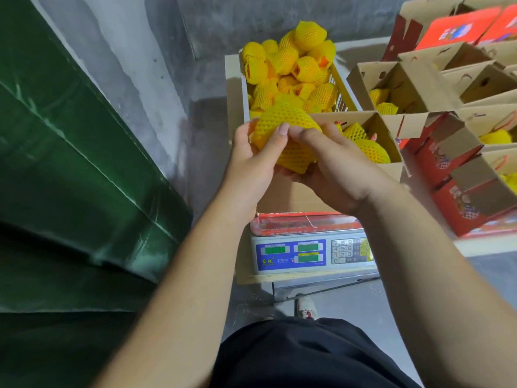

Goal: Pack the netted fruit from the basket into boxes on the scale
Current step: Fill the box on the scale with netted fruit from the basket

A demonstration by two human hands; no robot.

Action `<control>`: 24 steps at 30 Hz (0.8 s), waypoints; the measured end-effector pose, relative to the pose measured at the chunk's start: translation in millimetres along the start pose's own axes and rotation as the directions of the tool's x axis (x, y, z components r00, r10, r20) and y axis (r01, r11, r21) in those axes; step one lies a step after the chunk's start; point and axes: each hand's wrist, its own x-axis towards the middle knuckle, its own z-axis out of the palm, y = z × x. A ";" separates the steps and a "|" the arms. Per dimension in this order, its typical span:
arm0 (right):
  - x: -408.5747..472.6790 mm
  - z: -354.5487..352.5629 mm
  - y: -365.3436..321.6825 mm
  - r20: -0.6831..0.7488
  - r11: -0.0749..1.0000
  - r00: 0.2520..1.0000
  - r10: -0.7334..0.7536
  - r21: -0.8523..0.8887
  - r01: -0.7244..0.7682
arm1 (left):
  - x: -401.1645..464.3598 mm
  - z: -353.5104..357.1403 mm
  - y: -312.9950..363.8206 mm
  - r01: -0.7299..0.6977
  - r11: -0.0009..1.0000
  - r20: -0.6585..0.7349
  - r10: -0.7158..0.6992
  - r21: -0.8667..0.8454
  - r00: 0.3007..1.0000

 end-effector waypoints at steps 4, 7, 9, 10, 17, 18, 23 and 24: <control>1.1 -4.1 1.0 -0.016 0.998 0.999 -0.052 0.024 0.052 | -1.1 -5.0 -0.3 0.101 0.991 0.084 -0.094 -0.092 0.992; 6.4 -14.0 -1.9 -0.068 0.976 0.976 -0.209 -0.071 0.204 | 0.7 -11.7 -0.4 0.147 0.980 0.095 -0.135 -0.134 0.986; 12.9 -22.5 -7.9 -0.138 0.897 0.910 -0.392 -0.276 0.345 | 6.0 -20.7 2.8 0.119 0.990 -0.035 -0.122 -0.069 0.992; 17.2 -26.1 -11.1 -0.138 0.802 0.852 -0.505 -0.441 0.404 | 9.3 -25.5 4.1 0.096 0.995 -0.099 -0.098 -0.024 0.990; 58.5 -32.9 -14.3 0.070 0.202 0.989 -0.131 -0.975 0.096 | 21.7 -30.9 5.5 -0.083 0.876 -0.039 0.115 0.476 0.993; 59.0 -31.2 -15.2 0.081 0.193 0.993 -0.086 -0.976 0.097 | 24.4 -31.8 5.0 -0.108 0.826 0.000 0.130 0.554 0.991; 47.1 -18.2 -13.7 0.177 0.163 0.963 -0.205 -0.964 0.212 | 28.8 -34.7 9.5 -0.192 0.671 0.118 0.155 0.716 0.981; 43.5 -16.1 -12.4 0.199 0.145 0.961 -0.189 -0.963 0.228 | 26.7 -32.7 10.8 -0.214 0.655 0.146 0.158 0.725 0.977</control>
